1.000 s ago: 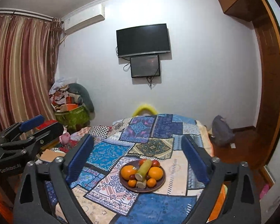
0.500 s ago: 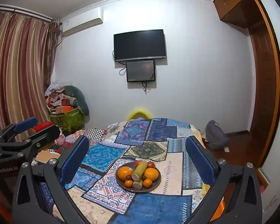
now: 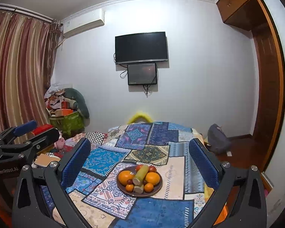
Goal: Organize fruits
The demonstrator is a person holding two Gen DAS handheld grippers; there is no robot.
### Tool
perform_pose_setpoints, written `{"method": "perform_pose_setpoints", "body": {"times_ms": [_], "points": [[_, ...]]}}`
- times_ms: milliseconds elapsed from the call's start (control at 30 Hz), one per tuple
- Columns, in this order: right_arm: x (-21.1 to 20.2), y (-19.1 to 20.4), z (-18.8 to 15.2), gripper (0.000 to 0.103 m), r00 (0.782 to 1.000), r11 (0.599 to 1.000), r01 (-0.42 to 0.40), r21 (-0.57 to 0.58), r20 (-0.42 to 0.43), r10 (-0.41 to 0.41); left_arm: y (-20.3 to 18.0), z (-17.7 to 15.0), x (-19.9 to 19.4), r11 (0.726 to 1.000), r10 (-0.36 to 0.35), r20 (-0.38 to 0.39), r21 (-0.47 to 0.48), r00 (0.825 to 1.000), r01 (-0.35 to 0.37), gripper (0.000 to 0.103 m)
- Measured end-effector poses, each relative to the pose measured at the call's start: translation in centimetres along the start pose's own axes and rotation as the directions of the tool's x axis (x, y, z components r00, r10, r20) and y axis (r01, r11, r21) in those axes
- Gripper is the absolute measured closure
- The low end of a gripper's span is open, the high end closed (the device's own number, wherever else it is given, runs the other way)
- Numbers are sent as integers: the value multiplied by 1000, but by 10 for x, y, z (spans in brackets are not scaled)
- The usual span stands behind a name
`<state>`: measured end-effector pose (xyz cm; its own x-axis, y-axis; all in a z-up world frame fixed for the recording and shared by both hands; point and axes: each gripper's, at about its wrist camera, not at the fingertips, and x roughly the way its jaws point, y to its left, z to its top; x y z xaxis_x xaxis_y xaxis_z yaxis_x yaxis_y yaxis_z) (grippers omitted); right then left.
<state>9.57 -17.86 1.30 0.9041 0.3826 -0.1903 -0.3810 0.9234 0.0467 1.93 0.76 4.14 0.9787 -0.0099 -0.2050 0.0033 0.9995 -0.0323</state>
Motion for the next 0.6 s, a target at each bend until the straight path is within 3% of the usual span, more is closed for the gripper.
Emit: {"method": "perform_pose_setpoints", "body": {"times_ms": [600], "points": [[0, -4, 1, 0, 1000, 1000, -1, 13, -5, 1, -1, 1, 1, 1000, -2, -6, 3, 1000, 2, 0]]}}
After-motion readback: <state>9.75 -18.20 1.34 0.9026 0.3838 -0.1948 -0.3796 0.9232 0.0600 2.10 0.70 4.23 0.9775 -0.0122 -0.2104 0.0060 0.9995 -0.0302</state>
